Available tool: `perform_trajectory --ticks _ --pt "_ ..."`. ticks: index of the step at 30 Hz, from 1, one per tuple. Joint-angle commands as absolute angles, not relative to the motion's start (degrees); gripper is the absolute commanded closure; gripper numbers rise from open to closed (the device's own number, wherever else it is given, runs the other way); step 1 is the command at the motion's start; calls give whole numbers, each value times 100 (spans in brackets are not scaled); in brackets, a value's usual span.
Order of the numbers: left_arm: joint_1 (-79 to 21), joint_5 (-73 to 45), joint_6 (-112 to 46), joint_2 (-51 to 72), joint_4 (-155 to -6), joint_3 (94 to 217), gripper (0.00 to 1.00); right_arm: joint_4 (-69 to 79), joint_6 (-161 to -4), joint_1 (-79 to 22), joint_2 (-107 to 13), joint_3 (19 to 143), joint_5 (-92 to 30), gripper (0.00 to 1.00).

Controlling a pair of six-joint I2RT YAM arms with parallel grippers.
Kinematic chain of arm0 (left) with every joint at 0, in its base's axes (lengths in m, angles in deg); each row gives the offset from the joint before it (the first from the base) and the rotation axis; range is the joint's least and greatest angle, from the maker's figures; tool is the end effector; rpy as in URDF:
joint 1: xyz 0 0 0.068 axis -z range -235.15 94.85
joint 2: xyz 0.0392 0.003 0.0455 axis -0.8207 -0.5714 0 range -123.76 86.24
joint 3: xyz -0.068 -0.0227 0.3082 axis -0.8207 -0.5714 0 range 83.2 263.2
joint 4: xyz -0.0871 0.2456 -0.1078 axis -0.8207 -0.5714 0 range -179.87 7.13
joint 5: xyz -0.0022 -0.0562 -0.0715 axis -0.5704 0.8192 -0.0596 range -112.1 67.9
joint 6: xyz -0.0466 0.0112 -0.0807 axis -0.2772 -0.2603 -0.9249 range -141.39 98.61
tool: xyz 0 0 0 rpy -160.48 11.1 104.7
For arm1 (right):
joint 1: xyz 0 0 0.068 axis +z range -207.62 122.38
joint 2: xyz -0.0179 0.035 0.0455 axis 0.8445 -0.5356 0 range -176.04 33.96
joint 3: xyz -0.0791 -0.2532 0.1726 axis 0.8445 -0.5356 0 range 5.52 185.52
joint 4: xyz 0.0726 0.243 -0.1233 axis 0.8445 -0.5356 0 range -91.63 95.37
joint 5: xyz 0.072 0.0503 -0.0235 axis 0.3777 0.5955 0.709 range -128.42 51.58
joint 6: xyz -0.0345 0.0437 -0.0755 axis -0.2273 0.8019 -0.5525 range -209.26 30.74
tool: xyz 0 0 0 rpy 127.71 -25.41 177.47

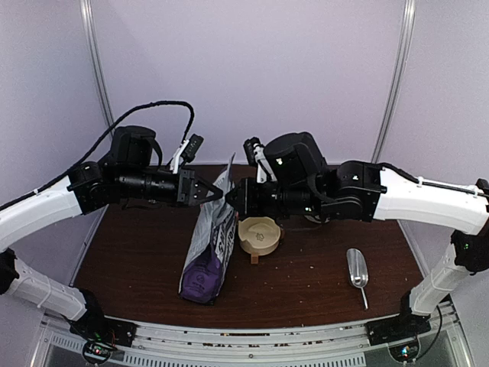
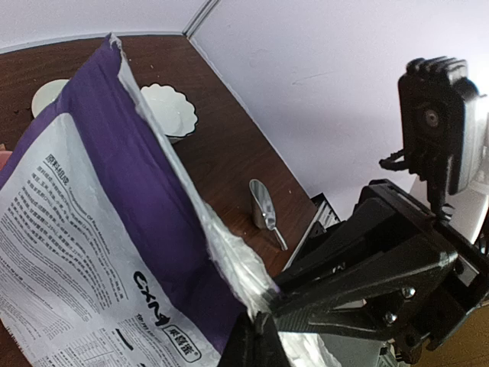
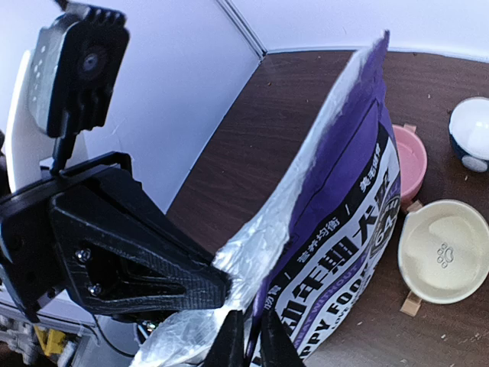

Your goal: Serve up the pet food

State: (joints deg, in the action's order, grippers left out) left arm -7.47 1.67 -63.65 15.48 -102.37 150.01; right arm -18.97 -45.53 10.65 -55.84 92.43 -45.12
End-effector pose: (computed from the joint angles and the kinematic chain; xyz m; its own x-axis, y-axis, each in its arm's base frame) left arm 0.1953 -0.2651 0.3862 -0.8208 -0.0126 -0.5711 0.5049 0.4517 -0.7356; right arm 0.1680 0.3948 0.3966 -0.7337 0.0138 -0.6794 -0.5217 0.6291 0.5762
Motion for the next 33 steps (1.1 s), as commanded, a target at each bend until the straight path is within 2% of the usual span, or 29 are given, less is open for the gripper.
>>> perform_trajectory --ticks 1,4,9,18,22,29,30,33 --pt "-804 -527 -6023 1534 -10677 15356 100 -2105 -4459 1076 -5644 9327 -4745 96" --pt "-804 -753 -5962 1553 -10931 15522 100 -2008 -4402 1077 -5538 9178 -4782 99" --pt "-804 -738 -6008 1559 -10961 15629 98 -1898 -4426 1083 -5415 9059 -4753 100" --pt "-795 -579 -6002 1408 -10937 15835 53 -1779 -4429 1085 -5393 9039 -4570 100" --pt "-787 -483 -5987 1271 -10950 15942 40 -1732 -4424 1089 -5352 9001 -4563 100" --pt "-755 -315 -5863 1025 -11009 16114 35 -1703 -4421 1109 -5353 9008 -4563 100" --pt "-751 -349 -5832 996 -11044 16116 36 -1704 -4417 1114 -5357 9007 -4563 100" --pt "-752 -445 -5754 877 -11258 16139 50 -1711 -4408 1126 -5367 9007 -4554 100"
